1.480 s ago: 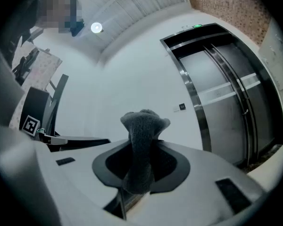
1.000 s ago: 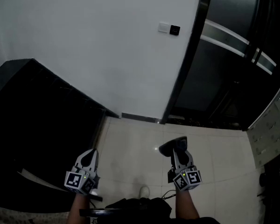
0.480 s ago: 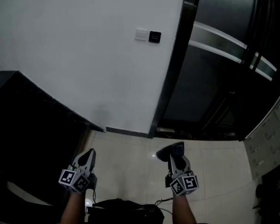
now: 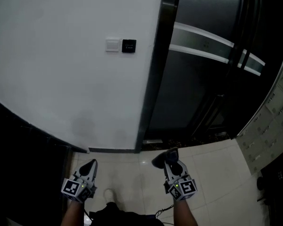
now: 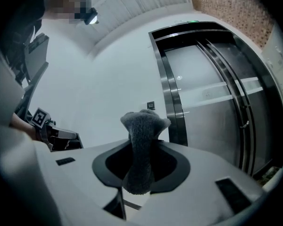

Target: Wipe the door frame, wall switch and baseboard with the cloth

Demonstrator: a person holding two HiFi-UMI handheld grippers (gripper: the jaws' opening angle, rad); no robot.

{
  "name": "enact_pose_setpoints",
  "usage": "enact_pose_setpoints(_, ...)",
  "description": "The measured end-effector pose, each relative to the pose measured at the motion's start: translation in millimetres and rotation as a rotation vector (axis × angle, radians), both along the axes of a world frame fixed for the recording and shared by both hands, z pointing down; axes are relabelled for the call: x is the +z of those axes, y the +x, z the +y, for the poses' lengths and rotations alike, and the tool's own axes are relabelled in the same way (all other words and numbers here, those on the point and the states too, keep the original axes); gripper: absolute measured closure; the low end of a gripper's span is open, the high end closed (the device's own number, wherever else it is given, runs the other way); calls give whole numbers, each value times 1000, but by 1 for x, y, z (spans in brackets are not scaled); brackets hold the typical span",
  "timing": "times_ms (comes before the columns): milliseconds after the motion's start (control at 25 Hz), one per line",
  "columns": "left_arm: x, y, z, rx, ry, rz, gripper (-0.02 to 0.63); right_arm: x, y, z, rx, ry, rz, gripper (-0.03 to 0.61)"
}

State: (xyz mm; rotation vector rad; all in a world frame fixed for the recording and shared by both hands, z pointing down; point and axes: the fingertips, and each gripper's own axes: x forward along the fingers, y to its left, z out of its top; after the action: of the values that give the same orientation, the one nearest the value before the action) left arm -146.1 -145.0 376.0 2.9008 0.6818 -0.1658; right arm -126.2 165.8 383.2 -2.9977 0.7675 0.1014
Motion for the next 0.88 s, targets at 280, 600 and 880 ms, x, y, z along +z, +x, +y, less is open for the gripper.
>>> enact_pose_setpoints(280,-27,117,5,184,150,134,612,-27,127,-41,46,-19,50,486)
enact_pose_setpoints(600,-50,210,-5,236,114,157,612,-95,250,-63,9,-192,205,486)
enact_pose_setpoints(880,-60,270,-12,93,32,174,612,-192,388,-33,204,-806,376,486)
